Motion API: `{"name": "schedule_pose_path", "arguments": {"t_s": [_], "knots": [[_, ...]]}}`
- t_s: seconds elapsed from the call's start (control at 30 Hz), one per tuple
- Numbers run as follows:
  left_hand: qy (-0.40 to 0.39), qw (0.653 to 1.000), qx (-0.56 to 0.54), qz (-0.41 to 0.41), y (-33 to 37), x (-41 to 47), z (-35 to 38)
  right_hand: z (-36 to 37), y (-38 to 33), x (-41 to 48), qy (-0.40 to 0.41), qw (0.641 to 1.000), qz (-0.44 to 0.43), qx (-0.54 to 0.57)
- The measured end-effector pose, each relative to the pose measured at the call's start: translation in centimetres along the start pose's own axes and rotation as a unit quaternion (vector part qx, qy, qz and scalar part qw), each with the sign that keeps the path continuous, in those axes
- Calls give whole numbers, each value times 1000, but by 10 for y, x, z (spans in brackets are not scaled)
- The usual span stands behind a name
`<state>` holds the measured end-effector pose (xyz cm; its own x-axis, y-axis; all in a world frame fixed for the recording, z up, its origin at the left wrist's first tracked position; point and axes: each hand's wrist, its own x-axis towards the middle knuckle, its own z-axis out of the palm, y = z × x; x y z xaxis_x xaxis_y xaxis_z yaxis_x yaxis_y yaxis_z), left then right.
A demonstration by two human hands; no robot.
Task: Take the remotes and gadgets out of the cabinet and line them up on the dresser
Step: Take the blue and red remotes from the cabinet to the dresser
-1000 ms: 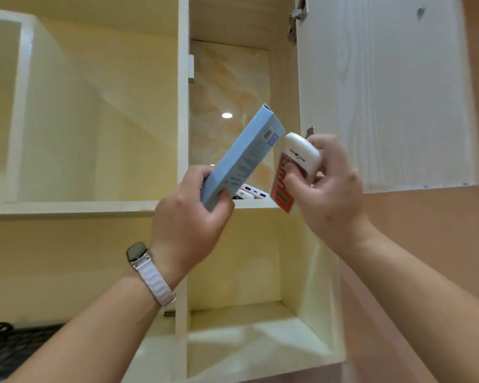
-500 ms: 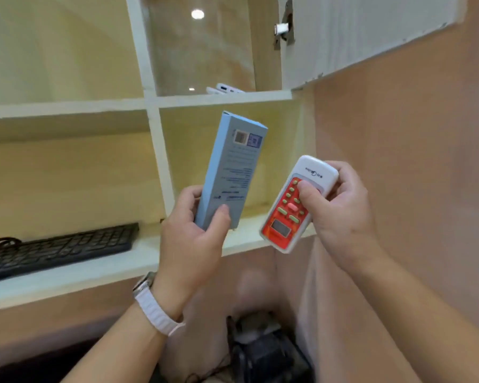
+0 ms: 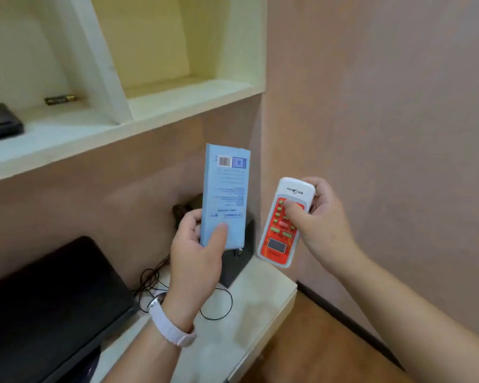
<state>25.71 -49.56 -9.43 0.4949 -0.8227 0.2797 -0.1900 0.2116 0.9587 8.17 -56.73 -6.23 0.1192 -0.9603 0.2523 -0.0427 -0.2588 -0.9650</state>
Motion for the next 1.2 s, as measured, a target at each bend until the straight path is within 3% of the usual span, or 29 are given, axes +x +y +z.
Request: {"name": "schedule_pose_path", "arguments": {"t_s": [0.17,0.4,0.73,0.97,1.2], "knots": [[-114,990,-24,-79,-42,-46,15,-23,18,-67,88,993,64,-53],[-260,958,-27,-117,-54,-110,51,-78,22,-157,200,963,119,-133],[-422,899,-64,-99,-9,-235,99,-157,1,-313,336,919,166,-125],[-549,828,-65,-99,49,-381,117,-212,-30,-477,468,862,169,-90],[-666,740,-59,-76,102,-544,123,-245,-68,-663,601,772,185,-91]]}}
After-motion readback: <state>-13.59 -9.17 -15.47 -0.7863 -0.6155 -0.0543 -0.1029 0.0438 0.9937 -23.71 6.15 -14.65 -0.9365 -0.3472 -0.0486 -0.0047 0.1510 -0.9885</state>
